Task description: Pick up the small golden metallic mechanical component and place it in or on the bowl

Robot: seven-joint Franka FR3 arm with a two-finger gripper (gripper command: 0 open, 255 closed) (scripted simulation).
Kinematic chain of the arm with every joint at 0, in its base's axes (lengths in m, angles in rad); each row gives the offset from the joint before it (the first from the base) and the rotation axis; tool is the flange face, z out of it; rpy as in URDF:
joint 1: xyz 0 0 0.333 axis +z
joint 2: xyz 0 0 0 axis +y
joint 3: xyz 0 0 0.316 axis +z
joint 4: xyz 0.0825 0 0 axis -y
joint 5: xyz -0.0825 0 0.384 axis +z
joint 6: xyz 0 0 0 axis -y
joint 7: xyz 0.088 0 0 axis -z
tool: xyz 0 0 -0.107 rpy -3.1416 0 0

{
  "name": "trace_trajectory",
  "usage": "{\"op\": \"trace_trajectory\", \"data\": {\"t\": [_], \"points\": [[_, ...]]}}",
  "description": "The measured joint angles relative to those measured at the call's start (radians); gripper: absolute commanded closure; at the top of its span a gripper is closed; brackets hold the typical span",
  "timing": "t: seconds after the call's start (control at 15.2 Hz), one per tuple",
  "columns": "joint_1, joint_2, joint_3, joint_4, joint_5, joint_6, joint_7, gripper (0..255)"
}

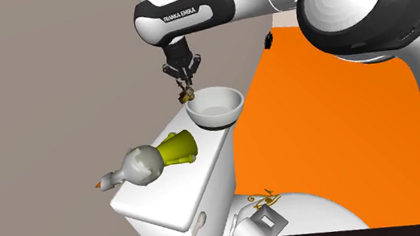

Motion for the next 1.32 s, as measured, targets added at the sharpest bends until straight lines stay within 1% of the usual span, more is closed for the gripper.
{"op": "trace_trajectory", "data": {"t": [0.2,0.26,0.33,0.73,1.19,1.32], "points": [[-0.060,-0.014,-0.003,-0.022,0.011,0.025,-0.052,255],[-0.089,-0.016,-0.005,-0.028,0.015,0.037,-0.079,255],[-0.091,-0.002,-0.011,-0.004,0.013,0.032,-0.094,255],[-0.109,0.010,-0.019,-0.062,0.000,0.097,-0.079,255],[-0.114,0.037,-0.032,-0.112,-0.023,0.166,-0.049,255],[-0.114,0.039,-0.034,-0.119,-0.026,0.174,-0.045,255]]}}
